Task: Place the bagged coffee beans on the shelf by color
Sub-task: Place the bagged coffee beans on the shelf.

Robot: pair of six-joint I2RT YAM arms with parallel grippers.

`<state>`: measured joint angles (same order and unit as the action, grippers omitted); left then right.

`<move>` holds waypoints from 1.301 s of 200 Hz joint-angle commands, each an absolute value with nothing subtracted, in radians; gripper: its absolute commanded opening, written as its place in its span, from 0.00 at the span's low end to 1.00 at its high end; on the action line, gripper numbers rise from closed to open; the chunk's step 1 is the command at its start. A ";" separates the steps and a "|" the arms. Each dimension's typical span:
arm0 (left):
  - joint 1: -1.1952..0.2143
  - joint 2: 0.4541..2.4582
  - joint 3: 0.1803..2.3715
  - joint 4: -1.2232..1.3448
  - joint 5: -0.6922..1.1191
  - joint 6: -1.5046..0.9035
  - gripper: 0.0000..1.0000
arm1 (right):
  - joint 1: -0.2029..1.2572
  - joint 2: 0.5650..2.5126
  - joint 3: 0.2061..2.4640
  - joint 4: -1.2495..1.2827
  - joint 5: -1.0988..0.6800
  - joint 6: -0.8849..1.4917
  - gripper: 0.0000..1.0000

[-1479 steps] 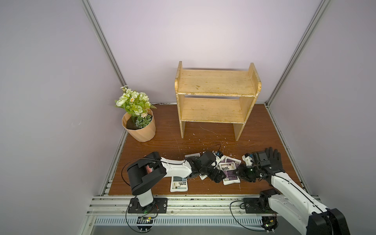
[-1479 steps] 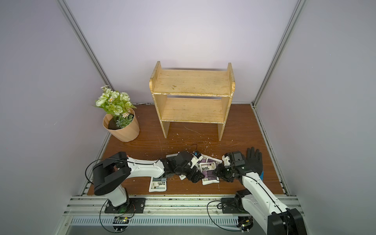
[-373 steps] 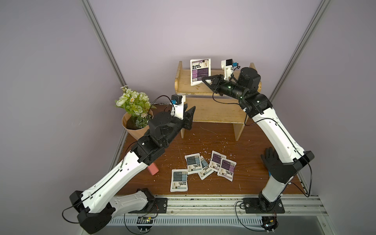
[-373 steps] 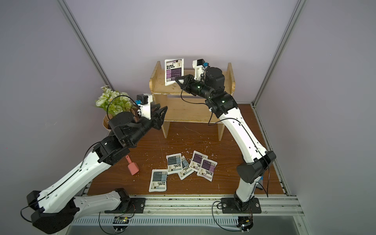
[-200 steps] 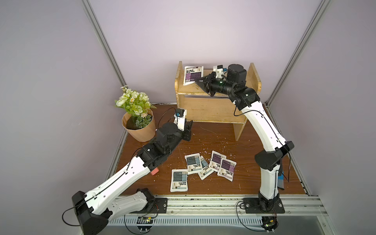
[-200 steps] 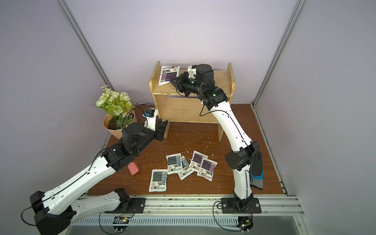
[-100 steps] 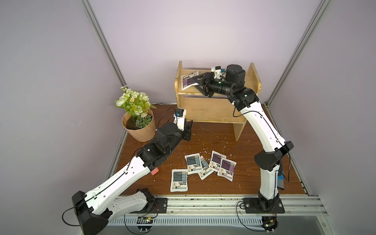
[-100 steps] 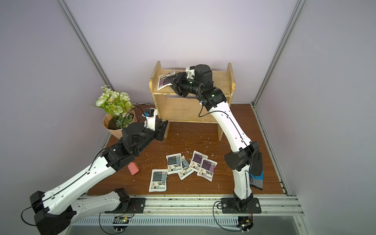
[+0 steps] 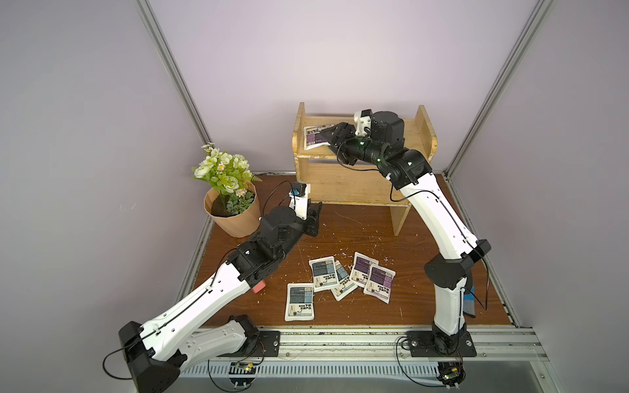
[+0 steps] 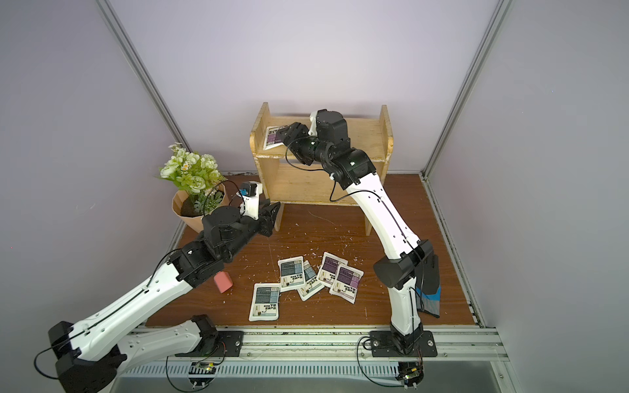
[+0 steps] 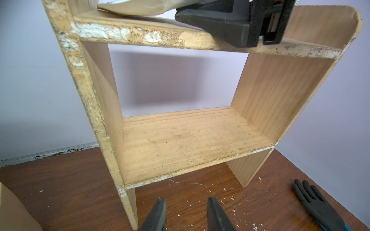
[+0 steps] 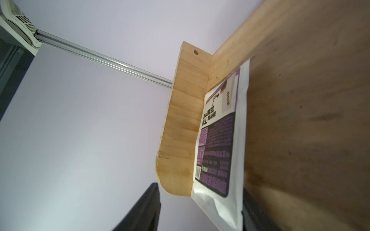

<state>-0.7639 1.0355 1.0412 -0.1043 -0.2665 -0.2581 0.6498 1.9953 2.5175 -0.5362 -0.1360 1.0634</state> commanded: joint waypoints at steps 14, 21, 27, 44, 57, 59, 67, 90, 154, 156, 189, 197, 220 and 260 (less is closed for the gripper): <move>-0.753 1.014 1.030 -0.069 -0.265 -0.261 0.38 | 0.683 1.982 2.525 -0.746 0.066 0.906 0.61; -0.753 1.014 1.029 -0.068 -0.267 -0.259 0.38 | 0.690 1.983 2.524 -0.762 0.088 0.891 0.61; -0.753 1.015 1.029 -0.067 -0.268 -0.258 0.38 | 0.695 1.984 2.523 -0.773 0.107 0.877 0.61; -0.753 1.017 1.026 -0.065 -0.266 -0.256 0.39 | 0.708 1.988 2.524 -0.806 0.155 0.842 0.62; -0.754 1.017 1.022 -0.058 -0.265 -0.254 0.39 | 0.718 1.986 2.523 -0.831 0.201 0.816 0.62; -0.754 1.017 1.021 -0.056 -0.265 -0.254 0.39 | 0.719 1.986 2.522 -0.835 0.211 0.811 0.62; -0.753 1.019 1.019 -0.051 -0.264 -0.253 0.39 | 0.727 1.982 2.518 -0.845 0.255 0.788 0.63; -0.753 1.023 1.011 -0.037 -0.260 -0.246 0.40 | 0.736 1.958 2.500 -0.860 0.351 0.741 0.65; -0.753 1.025 0.998 -0.032 -0.239 -0.228 0.41 | 0.740 1.839 2.401 -0.880 0.491 0.671 0.72; -0.753 1.024 0.997 -0.033 -0.237 -0.228 0.41 | 0.740 1.833 2.395 -0.880 0.493 0.667 0.72; -0.753 1.018 0.982 -0.075 -0.208 -0.229 0.42 | 0.745 1.636 2.172 -0.799 0.477 0.495 0.70; -0.753 1.022 0.978 -0.093 -0.200 -0.235 0.43 | 0.744 1.567 2.085 -0.778 0.453 0.446 0.70; -0.754 1.039 0.943 -0.112 -0.102 -0.257 0.43 | 0.743 1.367 1.839 -0.767 0.357 0.355 0.70; -0.834 1.091 0.803 -0.029 0.002 -0.387 0.42 | 0.740 1.082 1.400 -0.812 0.177 0.510 0.70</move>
<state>-0.7734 1.0431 0.8604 -0.0566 -0.0700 -0.3183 0.7429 1.1954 1.5944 -0.7765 0.3222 0.4442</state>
